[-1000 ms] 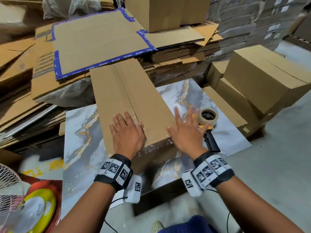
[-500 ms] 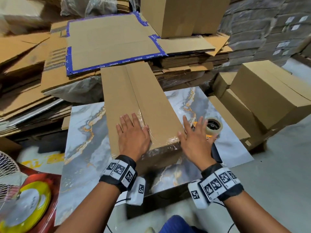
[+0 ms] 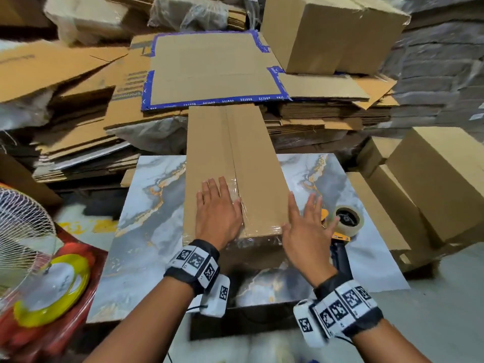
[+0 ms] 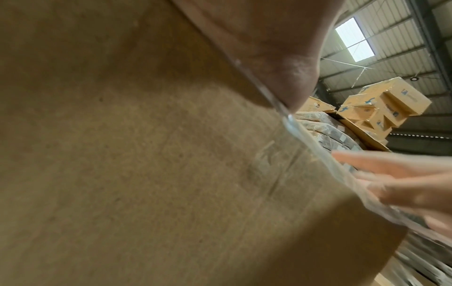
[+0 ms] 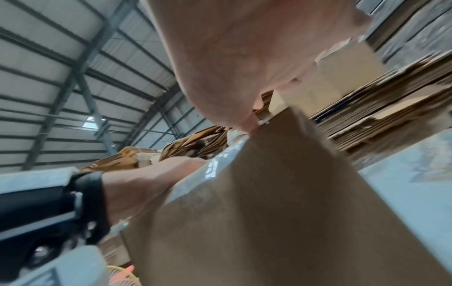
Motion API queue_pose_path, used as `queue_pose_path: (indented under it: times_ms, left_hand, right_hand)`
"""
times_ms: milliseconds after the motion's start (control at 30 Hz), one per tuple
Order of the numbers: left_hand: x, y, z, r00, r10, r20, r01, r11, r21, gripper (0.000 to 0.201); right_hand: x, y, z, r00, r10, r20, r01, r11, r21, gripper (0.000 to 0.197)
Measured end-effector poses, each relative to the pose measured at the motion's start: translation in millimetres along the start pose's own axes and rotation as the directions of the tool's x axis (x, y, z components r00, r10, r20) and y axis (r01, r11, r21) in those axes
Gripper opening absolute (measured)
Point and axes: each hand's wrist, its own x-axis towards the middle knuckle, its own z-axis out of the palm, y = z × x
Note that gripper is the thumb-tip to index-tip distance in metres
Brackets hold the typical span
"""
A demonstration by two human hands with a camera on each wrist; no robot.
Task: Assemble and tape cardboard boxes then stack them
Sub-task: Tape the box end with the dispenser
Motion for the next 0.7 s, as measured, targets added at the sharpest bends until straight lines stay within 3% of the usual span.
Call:
queue_pose_path:
  times_ms: [167,233,333,400,500,600,700]
  left_hand:
    - [-3.7,1.7,-3.2,0.999,-0.014,-0.033,0.013,1.000,-0.028,0.068]
    - [-5.1,0.9,-4.3,0.998,-0.033,-0.048,0.031,0.999,-0.043,0.067]
    - [-3.5,-11.2,-7.4,1.000,-0.005,-0.026,0.004,0.999,-0.041,0.069]
    - [-2.3,-27.4,-10.9,0.999,0.050,0.013,-0.050,0.998,-0.035,0.071]
    - [-7.0,-48.9,-13.3,0.998,0.068,0.014,-0.068,0.998,-0.015,0.076]
    - [-8.0,-66.3,-6.9,0.998,-0.068,-0.008,0.068,0.995,-0.079,0.081]
    - [-6.4,-79.1,-8.4,0.971,-0.237,0.035,0.234,0.908,-0.347,0.091]
  right_hand:
    - [23.7,-31.4,-2.2,0.944,-0.329,0.042,0.330,0.943,-0.044,0.070]
    - [41.6,-27.7,-3.3,0.869,-0.485,0.095,0.489,0.872,-0.021,0.065]
    - [62.8,-16.3,-5.7,0.703,-0.684,0.194,0.689,0.723,0.050,0.065]
    - [69.4,-9.6,-5.3,0.644,-0.737,0.206,0.740,0.668,0.075,0.078]
    - [70.4,-6.3,1.4,0.618,-0.758,0.209,0.770,0.637,0.036,0.083]
    - [70.4,-6.7,6.1,0.617,-0.762,0.198,0.776,0.630,0.004,0.085]
    - [73.1,-5.3,11.4,0.584,-0.790,0.189,0.801,0.598,0.024,0.104]
